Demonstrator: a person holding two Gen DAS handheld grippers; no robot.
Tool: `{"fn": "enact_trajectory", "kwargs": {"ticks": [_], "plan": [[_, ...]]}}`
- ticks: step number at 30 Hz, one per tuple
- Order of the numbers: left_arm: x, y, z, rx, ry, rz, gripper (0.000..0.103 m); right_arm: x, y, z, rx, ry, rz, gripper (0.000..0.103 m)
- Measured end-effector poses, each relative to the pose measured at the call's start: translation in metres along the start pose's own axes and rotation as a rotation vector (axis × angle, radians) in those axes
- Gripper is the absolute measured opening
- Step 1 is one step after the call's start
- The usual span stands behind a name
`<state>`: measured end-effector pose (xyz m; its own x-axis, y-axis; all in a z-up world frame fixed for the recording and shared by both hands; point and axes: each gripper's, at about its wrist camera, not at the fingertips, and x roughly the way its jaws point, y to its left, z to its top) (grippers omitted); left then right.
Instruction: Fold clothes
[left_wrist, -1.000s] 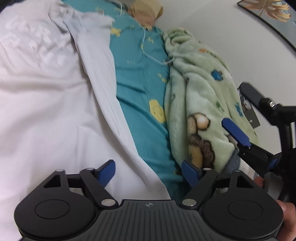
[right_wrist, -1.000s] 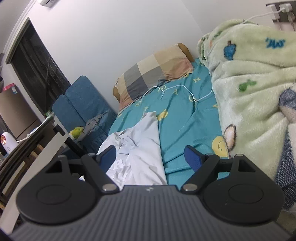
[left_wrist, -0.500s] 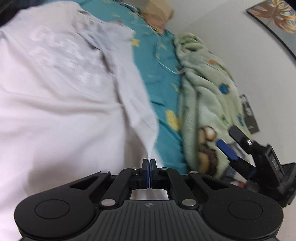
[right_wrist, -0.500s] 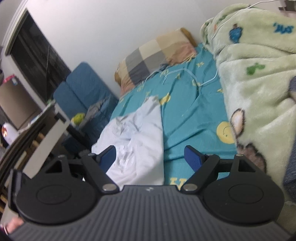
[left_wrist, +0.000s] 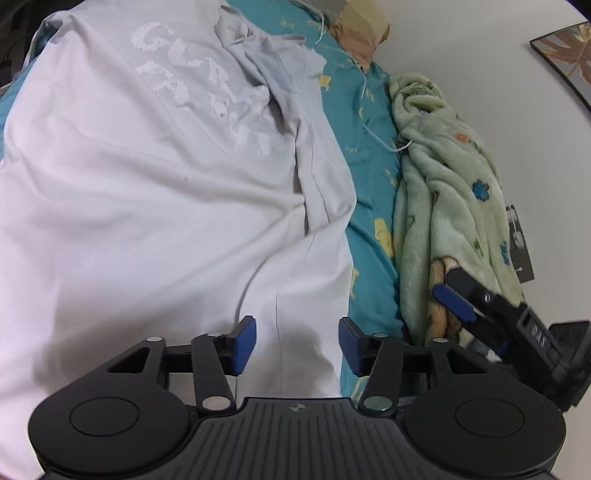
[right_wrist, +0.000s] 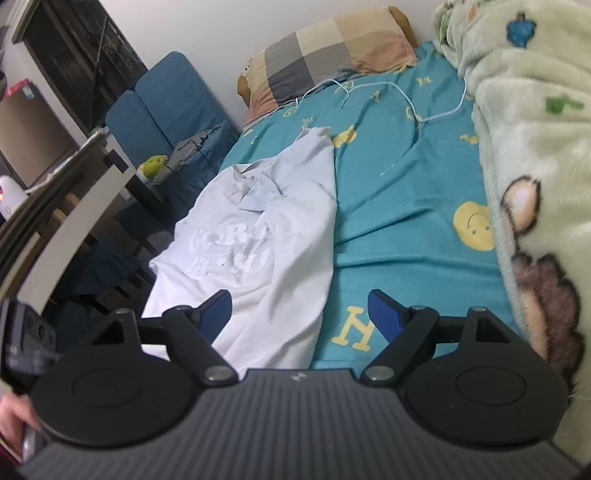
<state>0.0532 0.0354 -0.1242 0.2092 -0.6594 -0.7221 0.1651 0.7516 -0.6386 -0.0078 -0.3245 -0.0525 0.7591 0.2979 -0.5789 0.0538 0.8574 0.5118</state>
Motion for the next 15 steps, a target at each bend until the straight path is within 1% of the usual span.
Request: {"fn": "enact_trajectory", "kwargs": {"ticks": [2, 4, 5, 7, 8, 9, 10, 11, 12, 13, 14, 15], "plan": [[0.001, -0.001, -0.010, 0.002, 0.030, -0.004, 0.059, 0.009, -0.006, 0.005, 0.046, 0.025, 0.030, 0.082], [0.004, -0.002, -0.021, 0.012, 0.059, -0.007, 0.063, 0.026, -0.015, 0.017, 0.132, 0.071, 0.077, 0.082], [0.007, -0.004, -0.025, 0.028, 0.073, -0.002, 0.064, 0.035, -0.017, 0.024, 0.164, 0.083, 0.079, 0.082], [0.012, -0.009, -0.032, 0.064, 0.094, 0.012, 0.064, 0.052, -0.013, 0.036, 0.159, 0.102, 0.080, 0.083], [0.013, -0.012, -0.034, 0.088, 0.094, 0.022, 0.063, 0.063, -0.011, 0.042, 0.143, 0.116, 0.079, 0.082], [0.016, -0.015, -0.035, 0.110, 0.096, 0.027, 0.061, 0.075, -0.008, 0.046, 0.119, 0.134, 0.073, 0.082], [0.018, -0.018, -0.037, 0.129, 0.103, 0.029, 0.056, 0.088, -0.006, 0.049, 0.096, 0.149, 0.065, 0.079], [0.020, -0.020, -0.039, 0.148, 0.109, 0.034, 0.049, 0.101, -0.006, 0.050, 0.076, 0.160, 0.053, 0.075], [0.022, -0.022, -0.040, 0.169, 0.117, 0.044, 0.025, 0.113, -0.007, 0.050, 0.062, 0.171, 0.044, 0.075], [0.024, -0.024, -0.042, 0.185, 0.124, 0.050, 0.007, 0.126, -0.009, 0.048, 0.060, 0.188, 0.041, 0.067], [0.025, -0.026, -0.044, 0.200, 0.130, 0.053, 0.008, 0.137, -0.013, 0.046, 0.057, 0.210, 0.034, 0.056], [0.025, -0.028, -0.046, 0.216, 0.134, 0.048, 0.006, 0.146, -0.015, 0.044, 0.051, 0.230, 0.030, 0.049]]}}
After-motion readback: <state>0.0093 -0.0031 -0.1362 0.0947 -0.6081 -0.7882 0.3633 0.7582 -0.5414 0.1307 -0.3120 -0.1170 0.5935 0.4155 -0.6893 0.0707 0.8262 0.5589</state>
